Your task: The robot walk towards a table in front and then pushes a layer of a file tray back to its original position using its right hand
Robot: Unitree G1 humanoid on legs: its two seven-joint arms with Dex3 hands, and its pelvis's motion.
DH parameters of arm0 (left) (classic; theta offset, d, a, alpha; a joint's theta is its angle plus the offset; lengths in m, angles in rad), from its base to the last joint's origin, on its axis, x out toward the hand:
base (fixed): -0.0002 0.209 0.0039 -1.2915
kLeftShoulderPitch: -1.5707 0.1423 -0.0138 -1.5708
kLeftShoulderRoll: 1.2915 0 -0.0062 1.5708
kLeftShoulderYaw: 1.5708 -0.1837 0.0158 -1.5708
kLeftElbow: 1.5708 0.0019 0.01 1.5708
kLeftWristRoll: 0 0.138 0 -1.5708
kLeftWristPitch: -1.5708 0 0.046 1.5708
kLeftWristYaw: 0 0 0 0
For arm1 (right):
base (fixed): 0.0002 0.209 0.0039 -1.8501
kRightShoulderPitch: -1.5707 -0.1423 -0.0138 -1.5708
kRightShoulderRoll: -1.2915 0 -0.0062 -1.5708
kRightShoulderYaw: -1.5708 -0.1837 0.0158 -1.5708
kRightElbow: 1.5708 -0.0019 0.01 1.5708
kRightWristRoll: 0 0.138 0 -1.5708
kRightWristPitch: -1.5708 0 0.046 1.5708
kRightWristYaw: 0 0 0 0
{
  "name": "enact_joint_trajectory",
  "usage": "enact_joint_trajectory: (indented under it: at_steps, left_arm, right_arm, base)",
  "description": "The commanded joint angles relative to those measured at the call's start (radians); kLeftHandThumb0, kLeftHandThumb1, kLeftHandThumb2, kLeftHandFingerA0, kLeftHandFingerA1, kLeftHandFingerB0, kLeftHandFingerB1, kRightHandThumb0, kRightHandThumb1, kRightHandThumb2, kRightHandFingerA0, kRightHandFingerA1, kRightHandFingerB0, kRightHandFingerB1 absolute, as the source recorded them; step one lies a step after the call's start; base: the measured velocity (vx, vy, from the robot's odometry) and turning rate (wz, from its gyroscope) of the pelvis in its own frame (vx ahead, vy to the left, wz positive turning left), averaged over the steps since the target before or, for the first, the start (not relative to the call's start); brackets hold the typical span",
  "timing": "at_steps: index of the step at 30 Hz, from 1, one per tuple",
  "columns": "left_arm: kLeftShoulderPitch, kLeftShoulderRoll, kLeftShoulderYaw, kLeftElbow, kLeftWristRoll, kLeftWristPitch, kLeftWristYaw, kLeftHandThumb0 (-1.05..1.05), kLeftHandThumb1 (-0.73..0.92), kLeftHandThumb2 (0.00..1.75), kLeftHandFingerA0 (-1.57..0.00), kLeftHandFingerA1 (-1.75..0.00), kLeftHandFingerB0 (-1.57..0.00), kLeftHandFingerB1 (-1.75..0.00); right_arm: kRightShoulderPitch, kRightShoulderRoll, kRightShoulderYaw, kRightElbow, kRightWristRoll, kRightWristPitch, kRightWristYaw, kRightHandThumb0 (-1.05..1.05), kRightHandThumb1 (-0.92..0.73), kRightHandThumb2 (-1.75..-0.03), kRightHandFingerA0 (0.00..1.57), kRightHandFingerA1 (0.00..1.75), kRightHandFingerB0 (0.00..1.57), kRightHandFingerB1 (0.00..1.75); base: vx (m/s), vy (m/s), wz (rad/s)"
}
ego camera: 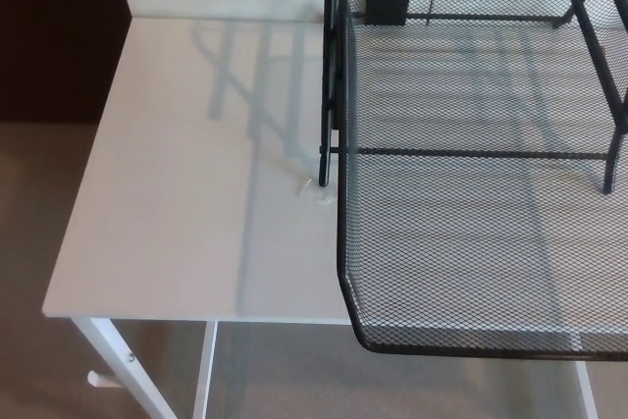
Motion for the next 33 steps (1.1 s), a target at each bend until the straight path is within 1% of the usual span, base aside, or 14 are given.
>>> enact_joint_trajectory:
  at_steps: [1, 3, 4, 5, 8, 18, 20, 22, 24, 28, 29, 30, 31, 33]
  left_arm:
    - [-0.010, 0.017, 0.004, 0.002, -0.012, 0.017, 0.007, -0.08, 0.20, 0.92, -0.67, -0.83, -0.32, -0.65]
    - [-0.013, 0.019, 0.001, 0.003, -0.008, 0.017, 0.009, -0.08, 0.22, 0.92, -0.66, -0.82, -0.32, -0.65]
    - [-0.014, 0.019, 0.001, 0.002, -0.009, 0.017, 0.005, -0.06, 0.20, 0.92, -0.66, -0.82, -0.33, -0.66]
    - [-0.014, 0.019, 0.003, 0.000, -0.013, 0.018, -0.005, -0.07, 0.22, 0.93, -0.65, -0.82, -0.32, -0.66]
    - [-0.015, 0.018, 0.000, -0.003, -0.010, 0.022, -0.002, -0.07, 0.21, 0.92, -0.69, -0.83, -0.33, -0.65]
    - [-0.024, 0.016, -0.003, -0.002, -0.007, 0.022, 0.013, -0.01, 0.17, 0.91, -0.75, -0.87, -0.35, -0.67]
    - [-0.021, 0.020, 0.000, 0.001, -0.014, 0.022, -0.016, -0.01, 0.19, 0.93, -0.64, -0.82, -0.32, -0.66]
    - [-0.025, 0.022, 0.001, 0.003, -0.016, 0.025, -0.028, -0.02, 0.19, 0.93, -0.62, -0.81, -0.31, -0.65]
    - [-0.031, 0.025, -0.001, 0.005, -0.014, 0.032, -0.029, -0.04, 0.20, 0.94, -0.56, -0.77, -0.32, -0.65]
    - [-0.037, 0.022, 0.004, 0.004, -0.019, 0.036, -0.024, 0.00, 0.20, 0.95, -0.59, -0.79, -0.34, -0.66]
    - [-0.039, 0.022, 0.002, 0.005, -0.017, 0.035, -0.024, -0.01, 0.20, 0.95, -0.57, -0.77, -0.32, -0.65]
    - [-0.042, 0.023, -0.002, 0.007, -0.012, 0.031, -0.024, -0.04, 0.19, 0.95, -0.59, -0.79, -0.33, -0.66]
    - [-0.046, 0.023, -0.005, 0.007, -0.007, 0.034, -0.018, 0.00, 0.19, 0.95, -0.60, -0.79, -0.32, -0.65]
    - [-0.052, 0.024, -0.012, 0.008, 0.001, 0.039, 0.000, 0.00, 0.20, 0.95, -0.62, -0.80, -0.34, -0.66]
  right_arm:
    - [0.066, -0.074, 0.128, -0.077, -0.104, 0.034, 0.122, -0.66, -0.36, -0.68, 0.00, 0.24, 0.00, 0.22]
    - [0.073, -0.091, 0.169, -0.119, -0.130, 0.088, 0.137, -0.71, -0.36, -0.65, 0.00, 0.10, 0.00, 0.08]
    - [0.077, -0.085, 0.188, -0.146, -0.156, 0.118, 0.141, -0.57, -0.47, -0.66, 0.00, 0.00, 0.00, 0.00]
    - [0.065, -0.079, 0.216, -0.160, -0.178, 0.136, 0.139, -0.71, -0.39, -0.69, 0.00, 0.03, 0.00, 0.03]
    - [0.014, -0.070, 0.279, -0.173, -0.237, 0.147, 0.134, -0.71, -0.41, -0.71, 0.00, 0.00, 0.00, 0.00]
    - [-0.072, 0.026, 0.431, -0.154, -0.534, 0.073, 0.128, -0.64, -0.39, -0.70, 0.00, 0.00, 0.00, 0.01]
    - [-0.074, 0.028, 0.464, -0.150, -0.571, 0.078, 0.138, -0.64, -0.38, -0.69, 0.00, 0.00, 0.00, 0.00]
    - [-0.083, 0.032, 0.473, -0.138, -0.601, 0.065, 0.124, -0.64, -0.38, -0.69, 0.00, 0.00, 0.00, 0.01]
    - [-0.095, 0.041, 0.499, -0.119, -0.666, 0.057, 0.115, -0.56, -0.35, -0.66, 0.00, 0.00, 0.00, 0.01]
    - [-0.115, 0.040, 0.514, -0.078, -0.744, 0.046, 0.087, -0.46, -0.33, -0.63, 0.00, 0.00, 0.00, 0.01]
    - [-0.121, 0.040, 0.518, -0.065, -0.768, 0.046, 0.077, -0.36, -0.41, -0.53, 0.00, 0.00, 0.00, 0.01]
    - [-0.132, 0.040, 0.524, -0.040, -0.796, 0.045, 0.063, -0.38, -0.22, -0.57, 0.00, 0.01, 0.00, 0.00]
    - [-0.137, 0.038, 0.535, -0.024, -0.824, 0.056, 0.061, -0.23, -0.42, -0.53, 0.00, 0.00, 0.00, 0.00]
    - [-0.142, 0.035, 0.554, -0.004, -0.874, 0.075, 0.064, -0.20, -0.43, -0.53, 0.00, 0.00, 0.00, 0.00]
  base:
    - [0.00, 0.000, 0.00]
    - [0.00, 0.000, 0.00]
    - [0.00, 0.000, 0.00]
    - [0.00, 0.000, 0.00]
    - [0.00, 0.000, 0.00]
    - [0.00, 0.000, 0.00]
    - [0.00, 0.000, 0.00]
    - [0.00, 0.000, 0.00]
    - [0.00, 0.000, 0.00]
    - [0.00, 0.000, 0.00]
    - [0.00, 0.000, 0.00]
    - [0.00, 0.000, 0.00]
    - [0.00, 0.000, 0.00]
    - [0.00, 0.000, 0.00]
